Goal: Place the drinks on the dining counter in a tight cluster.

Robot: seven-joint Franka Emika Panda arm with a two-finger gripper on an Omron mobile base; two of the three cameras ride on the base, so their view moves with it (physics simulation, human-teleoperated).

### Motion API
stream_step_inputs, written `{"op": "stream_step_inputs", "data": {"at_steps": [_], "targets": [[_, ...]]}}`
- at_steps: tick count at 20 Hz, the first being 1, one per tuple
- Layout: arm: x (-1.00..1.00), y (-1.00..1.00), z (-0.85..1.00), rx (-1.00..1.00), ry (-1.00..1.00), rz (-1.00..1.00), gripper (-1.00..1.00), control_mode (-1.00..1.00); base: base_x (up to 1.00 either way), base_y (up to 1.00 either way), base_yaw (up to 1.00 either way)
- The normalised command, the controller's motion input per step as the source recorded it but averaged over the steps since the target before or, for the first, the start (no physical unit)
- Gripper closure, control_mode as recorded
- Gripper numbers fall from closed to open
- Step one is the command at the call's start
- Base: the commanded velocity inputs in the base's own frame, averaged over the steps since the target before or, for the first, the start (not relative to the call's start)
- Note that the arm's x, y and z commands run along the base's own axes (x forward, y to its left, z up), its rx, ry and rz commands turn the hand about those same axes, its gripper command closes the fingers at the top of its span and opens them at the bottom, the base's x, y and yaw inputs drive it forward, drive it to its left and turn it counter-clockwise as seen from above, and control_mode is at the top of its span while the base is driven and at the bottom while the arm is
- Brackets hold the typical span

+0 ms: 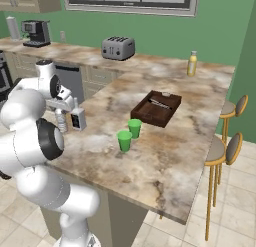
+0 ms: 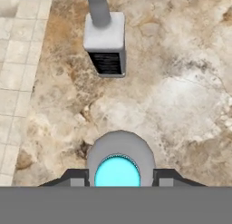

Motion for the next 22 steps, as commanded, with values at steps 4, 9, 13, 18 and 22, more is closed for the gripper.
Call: {"op": "stream_step_inputs", "data": {"at_steps": [4, 9, 13, 18, 22], "targets": [[0.15, 0.0, -0.36, 0.0, 0.0, -0.12, 1.0, -1.0, 0.0, 0.0, 0.0], [0.0, 0.0, -0.57, 0.0, 0.0, -0.08, 1.0, -1.0, 0.0, 0.0, 0.0], [0.03, 0.0, -0.19, 0.0, 0.0, -0.07, 1.0, -1.0, 0.0, 0.0, 0.0], [0.31, 0.0, 0.0, 0.0, 0.0, -0.08, 1.0, -1.0, 0.0, 0.0, 0.0], [0.34, 0.0, 0.0, 0.0, 0.0, -0.09, 1.0, -1.0, 0.0, 0.0, 0.0]]}}
